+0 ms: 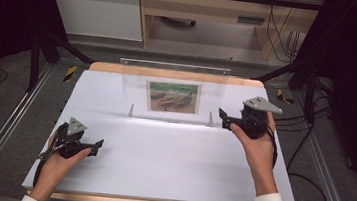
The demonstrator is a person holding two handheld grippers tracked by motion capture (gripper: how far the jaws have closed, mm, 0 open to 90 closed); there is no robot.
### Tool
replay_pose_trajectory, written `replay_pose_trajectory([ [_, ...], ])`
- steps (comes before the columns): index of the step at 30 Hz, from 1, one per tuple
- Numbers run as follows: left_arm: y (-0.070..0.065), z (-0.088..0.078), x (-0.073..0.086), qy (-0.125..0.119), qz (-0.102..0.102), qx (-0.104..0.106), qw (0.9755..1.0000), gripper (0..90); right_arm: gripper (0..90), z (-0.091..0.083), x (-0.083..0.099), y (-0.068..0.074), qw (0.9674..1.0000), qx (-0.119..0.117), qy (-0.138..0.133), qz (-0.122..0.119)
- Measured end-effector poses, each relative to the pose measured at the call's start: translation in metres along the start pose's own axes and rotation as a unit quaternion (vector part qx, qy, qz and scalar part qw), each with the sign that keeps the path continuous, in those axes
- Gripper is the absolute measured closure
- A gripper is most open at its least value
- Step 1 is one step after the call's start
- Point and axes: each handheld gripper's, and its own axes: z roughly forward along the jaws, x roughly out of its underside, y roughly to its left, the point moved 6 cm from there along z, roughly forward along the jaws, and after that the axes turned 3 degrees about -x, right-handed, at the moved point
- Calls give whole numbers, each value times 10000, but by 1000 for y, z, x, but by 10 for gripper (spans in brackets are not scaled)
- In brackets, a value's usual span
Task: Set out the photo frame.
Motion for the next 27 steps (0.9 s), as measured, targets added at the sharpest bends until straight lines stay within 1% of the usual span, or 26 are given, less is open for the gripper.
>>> replay_pose_trajectory([
  [2, -1, 1, 1, 9, 9, 4, 10000, 80, 85, -6, 12, 1, 10000, 11, 4, 38],
  [5, -3, 1, 2, 39, 38, 33, 10000, 73, 77, -13, 30, 0, 9999, 127, 37, 70],
  [7, -4, 1, 2, 27, 44, 38, 10000, 71, 72, -16, 45, 0, 9998, 129, 135, 117],
  [8, -4, 1, 2, 18, 37, 42, 10000, 71, 74, -17, 52, -1, 9995, 194, 183, 138],
  [10, -5, 2, 2, 23, -2, 61, 10000, 71, 74, -19, 68, -2, 9992, 181, 325, 118],
  [11, -5, 2, 2, 20, -16, 64, 10000, 71, 74, -20, 75, -2, 9988, 189, 424, 137],
  [13, -6, 3, 3, 48, -43, 77, 9999, 71, 76, -23, 90, -1, 9970, 278, 713, 133],
  [14, -6, 3, 4, 49, -50, 68, 10000, 71, 77, -24, 99, -1, 9960, 303, 830, 95],
  [15, -6, 3, 4, 49, -44, 61, 10000, 71, 78, -26, 108, 1, 9949, 255, 972, 83],
  [16, -6, 2, 4, 43, -38, 64, 10000, 71, 78, -27, 114, 2, 9939, 228, 1079, 89],
  [17, -7, 2, 3, 15, -43, 73, 10000, 71, 81, -30, 126, 3, 9903, 278, 1365, 34],
  [18, -7, 2, 3, 14, -17, 68, 10000, 71, 81, -30, 126, 3, 9903, 278, 1365, 34],
  [19, -7, 2, 3, 15, 3, 57, 10000, 71, 81, -32, 131, 3, 9884, 279, 1491, 41],
  [21, -7, 2, 3, 21, 45, 42, 10000, 71, 82, -34, 138, 3, 9868, 278, 1593, 79],
  [23, -7, 2, 3, 27, 57, 36, 10000, 71, 82, -35, 141, 3, 9849, 343, 1696, 33],
  [25, -6, 2, 3, 17, 50, 42, 10000, 71, 82, -35, 142, 2, 9844, 379, 1716, 19],
  [27, -6, 1, 3, 1, 53, 37, 10000, 71, 82, -34, 142, 0, 9849, 386, 1685, 66],
])
